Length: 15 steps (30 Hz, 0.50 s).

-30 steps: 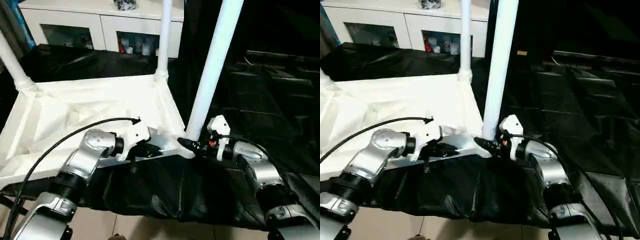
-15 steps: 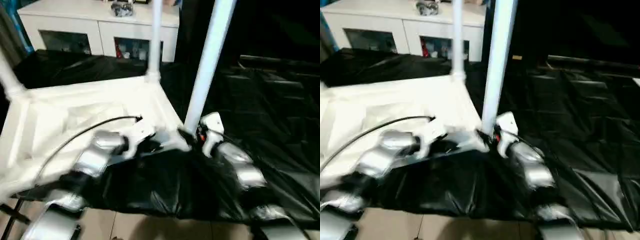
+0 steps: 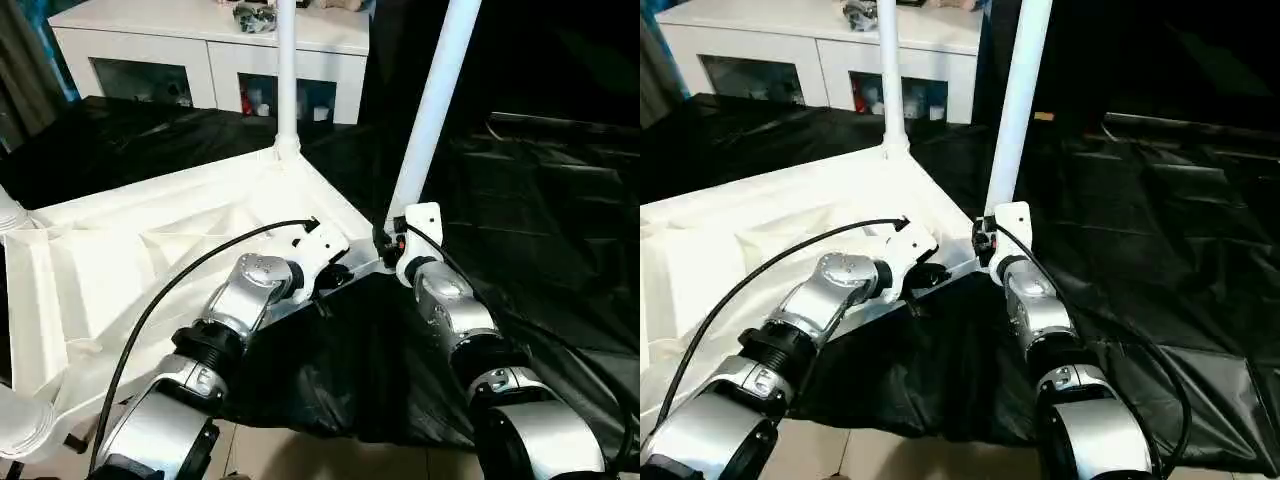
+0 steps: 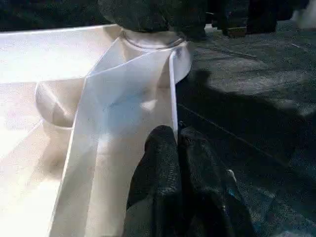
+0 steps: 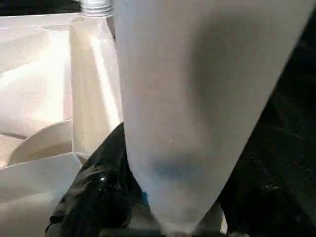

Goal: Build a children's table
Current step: Rotate leg to tighten

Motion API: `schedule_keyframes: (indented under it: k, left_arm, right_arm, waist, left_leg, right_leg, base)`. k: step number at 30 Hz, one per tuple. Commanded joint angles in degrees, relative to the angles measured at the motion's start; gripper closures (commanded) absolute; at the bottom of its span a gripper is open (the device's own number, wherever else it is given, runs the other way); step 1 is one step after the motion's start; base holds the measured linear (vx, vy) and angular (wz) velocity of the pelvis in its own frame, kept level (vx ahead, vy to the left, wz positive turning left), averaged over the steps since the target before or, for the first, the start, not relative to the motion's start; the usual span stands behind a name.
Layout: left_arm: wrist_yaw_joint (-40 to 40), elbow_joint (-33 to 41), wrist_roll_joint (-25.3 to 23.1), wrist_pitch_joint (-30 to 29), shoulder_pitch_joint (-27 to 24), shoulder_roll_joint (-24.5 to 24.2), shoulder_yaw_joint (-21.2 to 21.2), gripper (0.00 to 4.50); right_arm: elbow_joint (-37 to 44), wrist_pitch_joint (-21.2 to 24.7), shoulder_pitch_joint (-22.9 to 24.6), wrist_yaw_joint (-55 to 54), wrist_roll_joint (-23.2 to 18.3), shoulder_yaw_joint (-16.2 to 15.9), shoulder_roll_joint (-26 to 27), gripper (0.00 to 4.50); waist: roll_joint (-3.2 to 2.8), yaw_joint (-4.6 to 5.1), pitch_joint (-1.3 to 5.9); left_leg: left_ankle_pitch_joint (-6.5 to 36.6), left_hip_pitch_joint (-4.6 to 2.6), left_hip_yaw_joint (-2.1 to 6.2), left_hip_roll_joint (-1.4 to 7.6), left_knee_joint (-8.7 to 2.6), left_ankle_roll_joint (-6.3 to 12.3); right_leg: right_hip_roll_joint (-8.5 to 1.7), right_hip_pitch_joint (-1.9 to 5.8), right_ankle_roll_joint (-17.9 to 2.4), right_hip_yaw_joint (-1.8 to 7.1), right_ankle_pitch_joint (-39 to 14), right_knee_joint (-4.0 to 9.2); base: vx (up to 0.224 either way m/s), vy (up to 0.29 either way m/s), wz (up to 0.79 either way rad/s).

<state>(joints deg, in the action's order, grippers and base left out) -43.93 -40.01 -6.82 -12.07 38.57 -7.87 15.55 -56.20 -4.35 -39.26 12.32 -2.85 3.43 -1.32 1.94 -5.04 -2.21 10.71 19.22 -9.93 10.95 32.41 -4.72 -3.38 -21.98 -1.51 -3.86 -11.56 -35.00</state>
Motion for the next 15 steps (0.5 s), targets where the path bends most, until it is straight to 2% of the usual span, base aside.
schedule_keyframes:
  k: [1,3,4,5,9,10,11,12,15]
  left_arm:
    - [-2.34,1.70,-0.01,1.61,-0.53,-0.54,1.55,4.50]
    - [-5.07,3.32,0.77,2.57,-1.69,-2.40,1.53,4.50]
    - [-6.59,4.27,1.20,3.10,-2.33,-3.51,1.44,4.50]
    - [-9.49,5.97,2.30,3.80,-3.44,-5.09,1.11,4.50]
    - [-13.07,7.98,3.63,4.22,-4.52,-7.27,0.70,4.50]
    - [-14.58,8.71,4.21,4.62,-4.93,-8.12,0.66,4.50]
    - [-14.58,8.71,4.21,4.62,-4.93,-8.12,0.66,4.50]
    - [-17.24,10.20,5.05,5.28,-5.76,-9.87,0.95,4.50]
    - [-18.91,10.75,5.28,5.78,-6.24,-11.08,1.33,4.50]
  right_arm:
    - [-1.15,0.53,1.84,6.29,-0.59,-3.01,1.42,1.77]
    - [0.01,-0.22,2.50,9.44,-0.32,-3.84,-0.43,1.51]
    - [0.83,-0.70,2.89,11.49,-0.20,-4.30,-1.67,1.43]
    - [2.06,-1.53,3.52,15.23,0.07,-4.90,-3.65,1.43]
    - [4.41,-2.34,4.50,21.47,-0.10,-5.93,-6.81,1.43]
    - [5.19,-2.74,4.80,24.35,-0.42,-5.95,-7.87,1.43]
    - [5.19,-2.74,4.80,24.35,-0.42,-5.95,-7.87,1.43]
    - [7.42,-3.53,5.69,31.12,-1.57,-6.01,-9.86,1.43]
    - [9.75,-3.30,6.73,36.40,-2.88,-6.61,-11.35,1.43]
  waist:
    - [-0.27,-0.05,2.61]
    - [-0.40,0.03,2.83]
    - [-0.24,0.15,2.89]
    - [-0.31,0.11,2.91]
    - [-0.27,-0.13,3.33]
    - [-0.44,-0.06,3.13]
    - [-0.34,0.02,3.11]
    - [-0.41,-0.08,3.05]
    - [-0.41,-0.25,3.04]
  left_leg:
    - [12.41,0.72,0.88,2.46,-3.93,1.87]
    - [11.18,0.57,0.83,2.54,-3.76,2.07]
    - [10.21,0.73,0.73,2.55,-3.60,2.60]
    - [9.63,0.66,0.62,2.50,-3.51,2.87]
    - [4.34,0.95,0.43,2.50,-2.86,5.03]
    - [5.06,1.00,0.37,2.40,-2.88,5.50]
    - [5.69,0.94,0.35,2.49,-2.92,5.53]
    - [6.72,0.93,0.34,2.49,-2.90,5.45]
    - [6.62,1.00,0.34,2.66,-2.88,5.77]
  right_leg:
    - [-5.44,2.38,-9.82,3.20,-12.96,4.80]
    - [-5.28,2.40,-10.49,3.15,-10.26,4.50]
    - [-5.22,2.52,-11.28,3.20,-7.91,4.24]
    - [-5.18,2.41,-11.63,3.20,-7.00,4.20]
    - [-4.92,2.62,-14.04,3.15,3.33,2.85]
    - [-4.87,2.51,-14.36,3.06,3.03,3.01]
    - [-4.94,2.54,-14.46,3.09,2.26,3.09]
    - [-5.03,2.65,-14.50,3.07,0.69,3.29]
    - [-4.88,2.75,-14.38,3.05,0.62,3.20]
  base:
    - [0.000,0.000,0.00]
    - [0.000,0.000,0.00]
    - [0.000,0.000,0.00]
    - [0.000,0.000,0.00]
    - [0.000,0.000,0.00]
    - [0.000,0.000,0.00]
    - [0.000,0.000,0.00]
    - [0.000,0.000,0.00]
    - [0.000,0.000,0.00]
